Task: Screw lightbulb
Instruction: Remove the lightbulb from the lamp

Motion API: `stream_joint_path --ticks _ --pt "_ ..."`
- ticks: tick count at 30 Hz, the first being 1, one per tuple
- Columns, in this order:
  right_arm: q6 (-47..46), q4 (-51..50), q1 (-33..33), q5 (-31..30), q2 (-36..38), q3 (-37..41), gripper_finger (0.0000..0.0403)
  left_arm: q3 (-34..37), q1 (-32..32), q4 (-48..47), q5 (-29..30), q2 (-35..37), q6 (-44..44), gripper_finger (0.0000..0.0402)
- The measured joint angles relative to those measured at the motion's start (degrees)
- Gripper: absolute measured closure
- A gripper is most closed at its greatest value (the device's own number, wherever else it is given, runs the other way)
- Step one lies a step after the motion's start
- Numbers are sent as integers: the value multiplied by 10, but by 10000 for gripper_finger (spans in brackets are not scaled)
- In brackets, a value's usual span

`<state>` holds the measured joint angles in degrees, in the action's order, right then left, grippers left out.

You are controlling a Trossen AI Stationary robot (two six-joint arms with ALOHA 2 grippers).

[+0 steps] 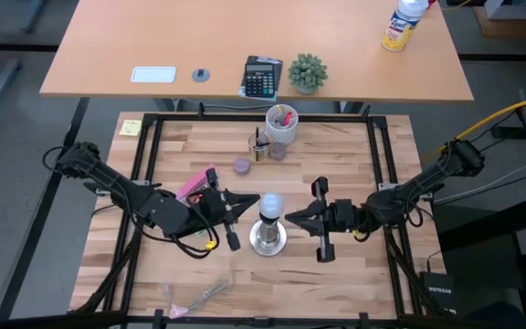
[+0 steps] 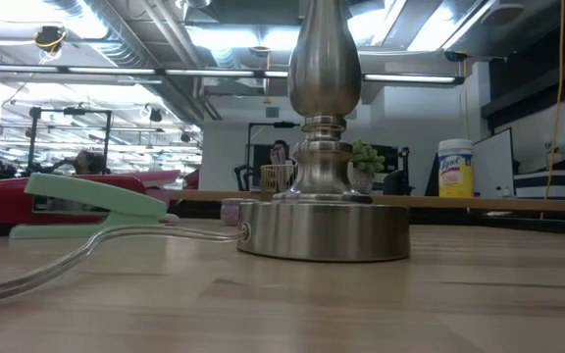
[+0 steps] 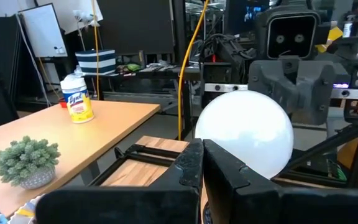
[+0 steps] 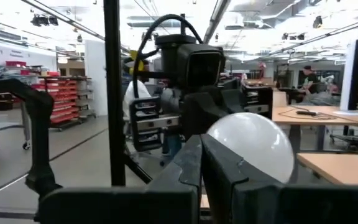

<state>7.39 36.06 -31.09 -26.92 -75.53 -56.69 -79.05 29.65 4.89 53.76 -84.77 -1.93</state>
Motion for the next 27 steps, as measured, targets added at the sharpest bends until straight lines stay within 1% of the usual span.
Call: stream_joint_path --ticks 7,15,27 --pt "-4 0 9 -10 -16 0 389 0 0 1 0 0 0 399" --pt "-23 2 19 -18 -16 0 389 0 7 2 3 0 0 399" --pt "-26 -4 19 -75 -16 0 389 0 31 0 -4 -1 -2 399"
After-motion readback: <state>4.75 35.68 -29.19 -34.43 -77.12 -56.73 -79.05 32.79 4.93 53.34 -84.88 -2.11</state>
